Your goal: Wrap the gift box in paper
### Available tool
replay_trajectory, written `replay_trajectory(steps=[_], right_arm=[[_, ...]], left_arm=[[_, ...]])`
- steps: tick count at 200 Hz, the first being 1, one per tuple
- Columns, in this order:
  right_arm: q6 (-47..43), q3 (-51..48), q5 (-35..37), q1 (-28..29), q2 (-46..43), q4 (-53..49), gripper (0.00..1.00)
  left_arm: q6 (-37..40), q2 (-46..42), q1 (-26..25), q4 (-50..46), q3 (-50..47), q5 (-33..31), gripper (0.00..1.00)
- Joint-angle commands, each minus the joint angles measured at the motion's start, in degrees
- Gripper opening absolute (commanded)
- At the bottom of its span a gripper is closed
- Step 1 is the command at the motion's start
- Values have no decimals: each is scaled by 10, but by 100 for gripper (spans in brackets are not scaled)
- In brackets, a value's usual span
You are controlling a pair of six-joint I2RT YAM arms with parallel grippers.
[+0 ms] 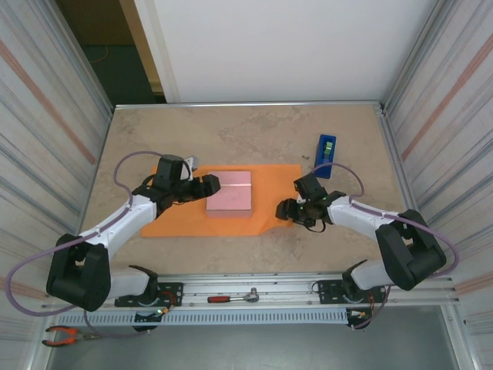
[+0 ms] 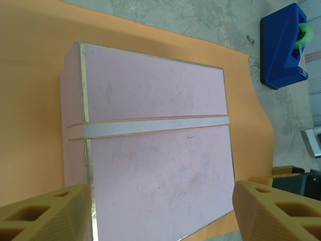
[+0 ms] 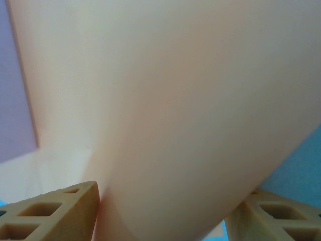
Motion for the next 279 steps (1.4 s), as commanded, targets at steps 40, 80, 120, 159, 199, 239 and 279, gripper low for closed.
replay_trajectory(steps=[40,80,120,159,199,239,279], right_arm=[[-29,17,-86,-80,13,118,65],[-42,42,-98,-108,17,61,57],[-53,22,-79,-108,-19,2,47],[-49,20,-94,-97,-44,-21,17],[-45,91,-84,-16,-44,-35,0],[-39,174,-78,72,-4,-34,0],[-34,225,-81,117,45,-25,1]], left_arm=[[7,9,0,20,16,8,75],[8,13,0,18,23,8,75],[13,18,0,12,33,12,75],[16,16,0,-2,42,19,75],[3,16,0,-16,60,32,74],[-29,13,-20,-13,81,38,73],[-54,29,-44,9,100,31,73]])
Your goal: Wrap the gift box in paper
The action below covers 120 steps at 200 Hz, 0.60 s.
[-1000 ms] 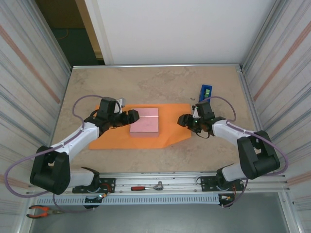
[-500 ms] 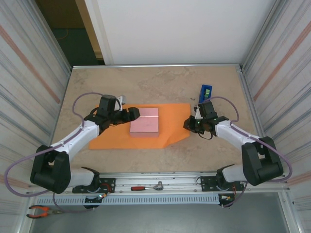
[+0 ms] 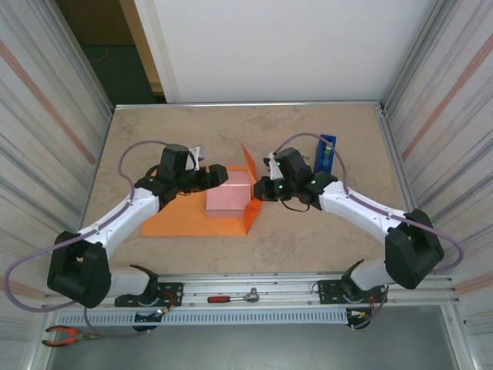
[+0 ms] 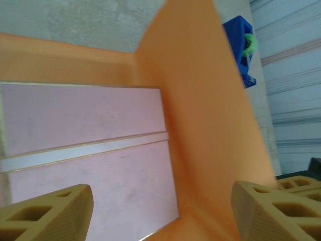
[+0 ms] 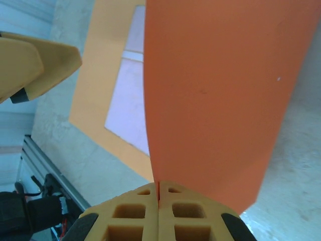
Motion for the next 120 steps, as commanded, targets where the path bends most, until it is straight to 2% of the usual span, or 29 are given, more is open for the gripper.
replay_trajectory(steps=[1,53,120], right_arm=[[8,26,-2,16,27,-6,1],[10,31,6,28,37,-6,2],[12,24,10,30,34,-1,4]], left_arm=[[-22,13,-11,16,26,6,73],[-28,35,-29,27,51,-11,73],[-38,94,-78,19,100,-44,71]])
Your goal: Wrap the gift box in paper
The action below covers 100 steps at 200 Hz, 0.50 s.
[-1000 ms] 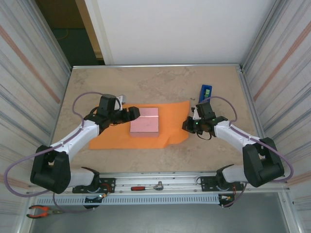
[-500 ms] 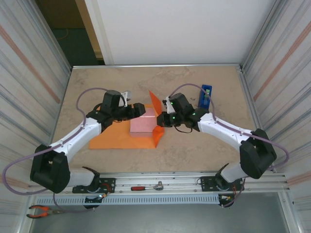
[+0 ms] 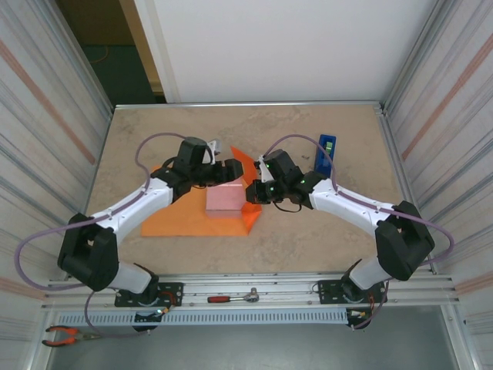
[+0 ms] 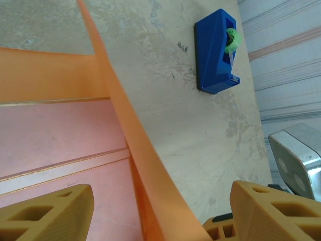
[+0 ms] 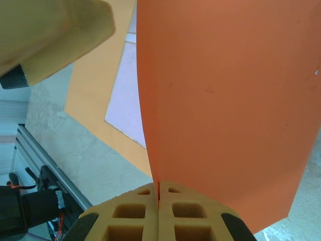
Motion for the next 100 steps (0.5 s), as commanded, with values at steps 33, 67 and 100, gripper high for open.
replay_trajectory(steps=[33,67,100], right_arm=[[11,3,6,4,-6,0,5],[10,-2,9,4,-15,-4,10],[5,-9,18,-2,-48,-28,48]], left_arm=[[-9,36,-28,-17,44,-32,61],[-2,60,-35,-22,56,-28,44],[26,71,-34,-24,69,-12,4]])
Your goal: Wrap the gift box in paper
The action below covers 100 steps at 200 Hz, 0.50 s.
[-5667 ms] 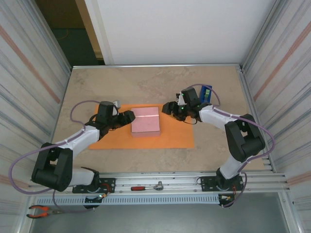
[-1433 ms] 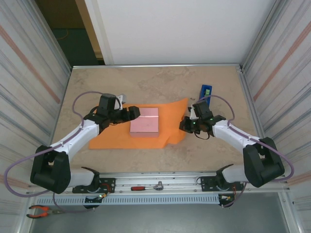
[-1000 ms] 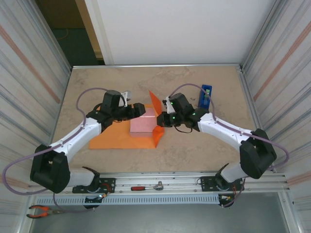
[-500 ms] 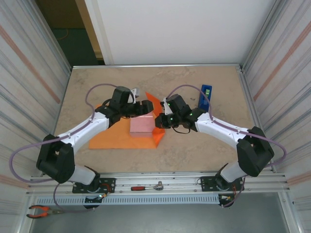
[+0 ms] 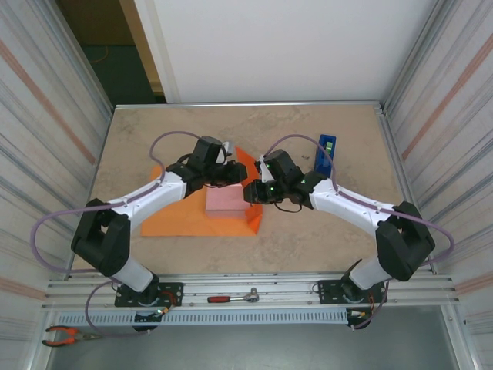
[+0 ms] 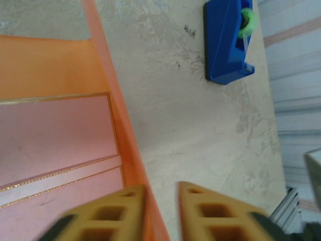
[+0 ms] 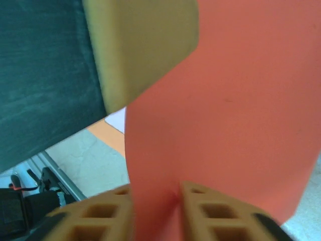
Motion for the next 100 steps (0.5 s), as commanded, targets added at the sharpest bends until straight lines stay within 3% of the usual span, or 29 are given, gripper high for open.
replay_trajectory(steps=[1,15,26,67,100], right_arm=[[-4,-10,16,-3,-46,-25,49],[0,-28,23,-18,-80,-28,64],[5,-40,17,-34,-104,-27,70],[15,-66,-19,-100,-140,-22,71],[22,-70,-43,-112,-112,6,68]], left_arm=[[28,3,-2,-11,23,7,3],[43,-1,4,-15,23,11,0],[53,-8,11,-18,20,14,0],[117,-54,38,-42,-7,0,0],[189,-79,47,-77,-28,-35,0]])
